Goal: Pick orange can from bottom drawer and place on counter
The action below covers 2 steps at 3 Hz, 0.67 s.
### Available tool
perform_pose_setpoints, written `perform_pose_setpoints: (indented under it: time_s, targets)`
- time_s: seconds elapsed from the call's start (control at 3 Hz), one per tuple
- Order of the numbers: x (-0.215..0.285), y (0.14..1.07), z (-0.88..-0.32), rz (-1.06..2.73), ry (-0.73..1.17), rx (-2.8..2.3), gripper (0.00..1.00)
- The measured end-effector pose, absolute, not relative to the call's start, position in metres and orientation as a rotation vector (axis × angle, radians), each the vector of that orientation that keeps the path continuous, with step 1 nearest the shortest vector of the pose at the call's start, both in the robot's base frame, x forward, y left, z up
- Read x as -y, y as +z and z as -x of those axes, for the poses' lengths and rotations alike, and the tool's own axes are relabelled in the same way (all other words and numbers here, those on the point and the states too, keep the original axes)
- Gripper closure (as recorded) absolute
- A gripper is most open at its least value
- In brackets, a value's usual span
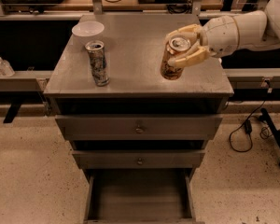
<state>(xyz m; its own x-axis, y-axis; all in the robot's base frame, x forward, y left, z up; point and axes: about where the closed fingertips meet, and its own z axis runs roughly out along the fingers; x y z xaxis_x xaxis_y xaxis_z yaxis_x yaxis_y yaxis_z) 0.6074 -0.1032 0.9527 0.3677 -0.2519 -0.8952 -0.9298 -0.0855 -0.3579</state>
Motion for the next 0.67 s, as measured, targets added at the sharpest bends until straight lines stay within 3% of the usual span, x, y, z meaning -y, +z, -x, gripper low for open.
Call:
perform_pose_setpoints:
  time_s: [0.67]
  targets:
    - [0.091,0.929,-0.669,1.379,0.756,-1.435,1.0]
